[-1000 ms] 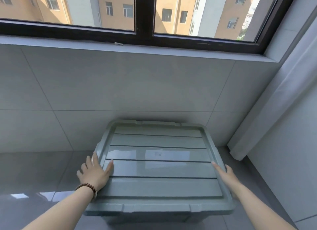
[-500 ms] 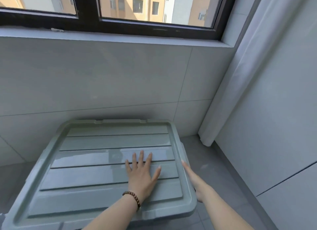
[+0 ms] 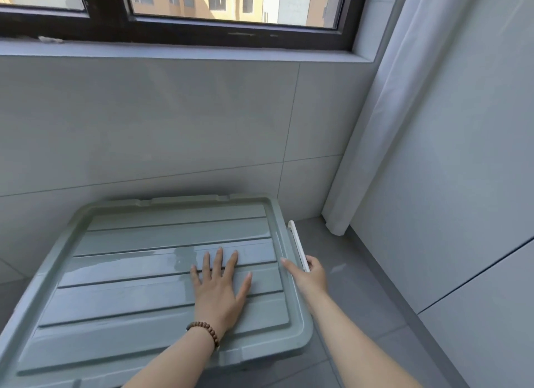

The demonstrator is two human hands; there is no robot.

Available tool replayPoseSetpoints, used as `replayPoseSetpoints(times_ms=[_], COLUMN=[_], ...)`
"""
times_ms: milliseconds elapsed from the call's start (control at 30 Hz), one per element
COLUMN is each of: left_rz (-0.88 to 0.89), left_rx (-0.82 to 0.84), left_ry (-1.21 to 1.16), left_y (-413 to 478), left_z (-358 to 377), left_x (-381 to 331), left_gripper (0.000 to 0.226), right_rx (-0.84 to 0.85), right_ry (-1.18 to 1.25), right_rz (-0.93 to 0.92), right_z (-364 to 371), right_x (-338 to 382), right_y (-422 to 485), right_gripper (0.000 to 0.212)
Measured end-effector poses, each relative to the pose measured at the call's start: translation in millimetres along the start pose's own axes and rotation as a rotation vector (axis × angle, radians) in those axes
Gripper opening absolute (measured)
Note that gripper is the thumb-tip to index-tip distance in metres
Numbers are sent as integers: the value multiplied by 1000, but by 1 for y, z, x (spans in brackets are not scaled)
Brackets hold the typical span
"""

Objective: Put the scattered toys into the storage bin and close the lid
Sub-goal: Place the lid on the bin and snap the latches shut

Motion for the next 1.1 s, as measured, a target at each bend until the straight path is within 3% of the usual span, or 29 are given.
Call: replayPoseSetpoints(times_ms=[267, 533, 767, 933, 1100], left_rz=[-5, -3, 5, 1, -4], left_rx=[10, 12, 4, 4, 6], left_ry=[11, 3, 10, 9, 28], left_y=[-1, -1, 1, 2, 2], left_z=[-1, -1, -1, 1, 2], left_x=[0, 0, -1, -1, -1], left_gripper=[112, 111, 110, 109, 109], right_rx=[64, 47, 122, 219, 246], right_ry=[68, -70, -108, -113, -146], right_rz=[-45, -149, -116, 0, -104], right_z=[5, 9, 18, 28, 35], right_x=[0, 0, 10, 17, 25], right_y=[1, 3, 21, 48, 44], right_gripper=[14, 9, 21, 54, 38])
Point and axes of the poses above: each hand's wrist, its own y-axis towards the middle knuckle, its own z-axis out of the palm, x = y × z, the point moved 3 cm from there along y, towards the middle knuckle, and after that the axes turned 15 degrees about y, right-handed, at the moved point
